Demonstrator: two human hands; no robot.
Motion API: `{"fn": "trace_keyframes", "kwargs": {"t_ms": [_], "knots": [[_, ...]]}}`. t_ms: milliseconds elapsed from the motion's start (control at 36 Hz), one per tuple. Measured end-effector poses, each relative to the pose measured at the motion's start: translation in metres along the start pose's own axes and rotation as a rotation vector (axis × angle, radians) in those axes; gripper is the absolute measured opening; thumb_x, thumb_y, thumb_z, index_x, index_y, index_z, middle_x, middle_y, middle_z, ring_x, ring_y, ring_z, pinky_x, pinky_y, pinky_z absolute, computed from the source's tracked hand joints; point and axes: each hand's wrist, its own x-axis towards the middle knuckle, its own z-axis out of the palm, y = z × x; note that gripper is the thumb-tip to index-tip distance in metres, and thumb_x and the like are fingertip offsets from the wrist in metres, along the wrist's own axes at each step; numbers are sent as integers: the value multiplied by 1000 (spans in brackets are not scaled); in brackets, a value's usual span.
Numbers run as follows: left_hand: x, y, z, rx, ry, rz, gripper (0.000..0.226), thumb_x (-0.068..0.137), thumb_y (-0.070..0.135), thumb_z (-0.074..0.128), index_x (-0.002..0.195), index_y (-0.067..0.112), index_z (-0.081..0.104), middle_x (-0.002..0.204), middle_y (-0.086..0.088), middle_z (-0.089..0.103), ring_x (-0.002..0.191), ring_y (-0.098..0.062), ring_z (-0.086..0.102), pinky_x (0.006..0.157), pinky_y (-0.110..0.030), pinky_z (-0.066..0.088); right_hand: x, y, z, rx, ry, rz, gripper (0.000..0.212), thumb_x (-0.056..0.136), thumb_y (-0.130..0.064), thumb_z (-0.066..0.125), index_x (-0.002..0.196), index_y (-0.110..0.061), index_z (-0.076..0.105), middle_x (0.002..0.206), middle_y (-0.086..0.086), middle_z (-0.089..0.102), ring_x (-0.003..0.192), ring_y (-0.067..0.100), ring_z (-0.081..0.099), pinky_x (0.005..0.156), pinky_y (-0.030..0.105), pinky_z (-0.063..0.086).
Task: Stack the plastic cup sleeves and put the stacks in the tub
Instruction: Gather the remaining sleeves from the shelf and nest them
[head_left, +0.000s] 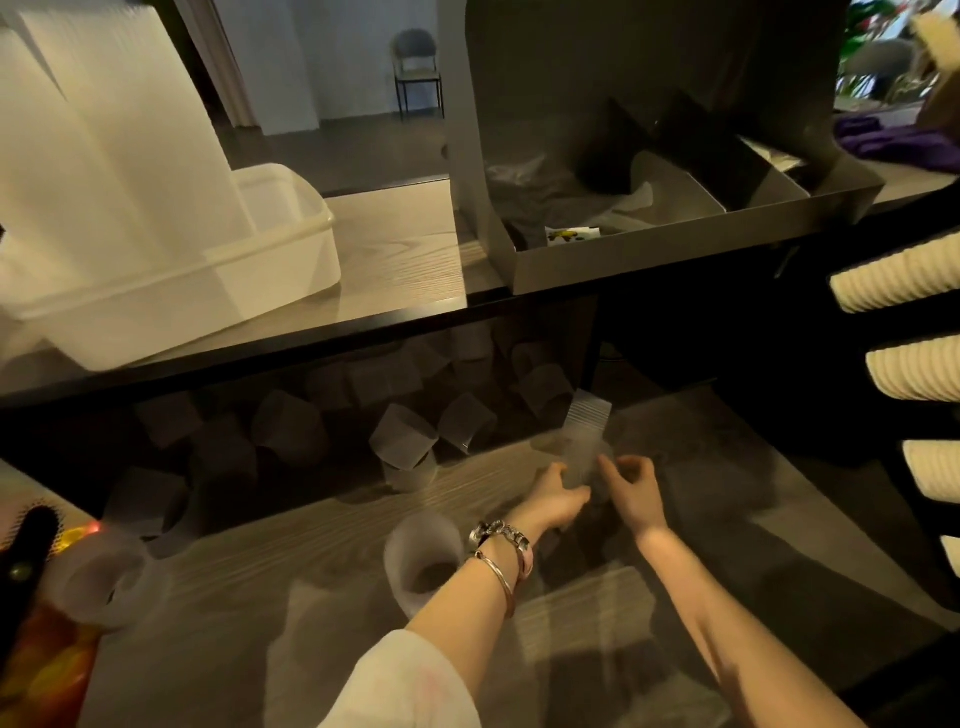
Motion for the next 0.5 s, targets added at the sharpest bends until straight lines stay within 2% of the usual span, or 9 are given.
{"fn": "trace_keyframes", "kwargs": {"t_ms": [83, 139, 194, 250, 333, 389, 444, 500], "knots": [[0, -7, 1, -47, 52, 8, 48, 93, 32, 52, 135, 16, 34, 127, -6, 53, 104, -19, 56, 80, -28, 45, -4, -5, 1, 93, -65, -15, 35, 85, -16, 66, 111, -9, 44, 117, 16, 52, 99, 23, 52, 77, 28, 45], [-4, -14, 3, -90, 159, 28, 48, 92, 31, 53, 133, 18, 33, 128, -4, 53, 106, -16, 55, 87, -29, 44, -9, -8, 0, 154, -113, -38, 46, 80, -7, 69, 118, -10, 43, 115, 9, 50, 94, 16, 53, 69, 17, 46], [-12, -25, 8, -139, 290, 65, 60, 89, 26, 58, 140, 17, 25, 134, -3, 49, 116, -16, 51, 97, -29, 41, -17, -7, 0, 132, -187, -87, 63, 74, 4, 71, 126, -9, 39, 114, 4, 49, 92, 10, 53, 69, 15, 48], [-21, -37, 14, -160, 332, 79, 76, 87, 22, 61, 146, 19, 14, 142, -2, 41, 128, -17, 43, 105, -31, 37, -24, -1, -1, 75, -268, -121, 75, 70, 13, 70, 133, -8, 35, 120, 6, 48, 104, 14, 52, 82, 20, 47], [-28, -54, 19, -34, 231, 25, 84, 83, 18, 63, 148, 22, 10, 150, -3, 25, 137, -20, 29, 109, -30, 30, -36, 13, -1, -100, -346, -153, 81, 69, 14, 71, 137, -6, 34, 136, 12, 42, 123, 24, 45, 102, 36, 39], [-30, -65, 19, 27, 189, 6, 78, 80, 15, 65, 145, 22, 22, 145, -1, 31, 137, -21, 31, 109, -28, 31, -41, 25, -2, -232, -337, -226, 80, 65, 9, 76, 134, -8, 40, 136, 12, 41, 126, 26, 44, 105, 35, 37], [-32, -72, 19, 54, 209, 2, 67, 79, 15, 64, 137, 24, 34, 136, 1, 44, 130, -20, 42, 106, -28, 37, -46, 34, -4, -216, -321, -247, 77, 64, 9, 77, 131, -10, 44, 133, 11, 46, 124, 24, 47, 103, 33, 39], [-34, -76, 18, 67, 201, -18, 67, 80, 17, 64, 138, 25, 32, 137, 0, 45, 129, -19, 42, 103, -25, 35, -49, 37, -4, -165, -330, -238, 77, 64, 11, 76, 131, -12, 45, 130, 10, 52, 124, 23, 49, 105, 41, 41]]}}
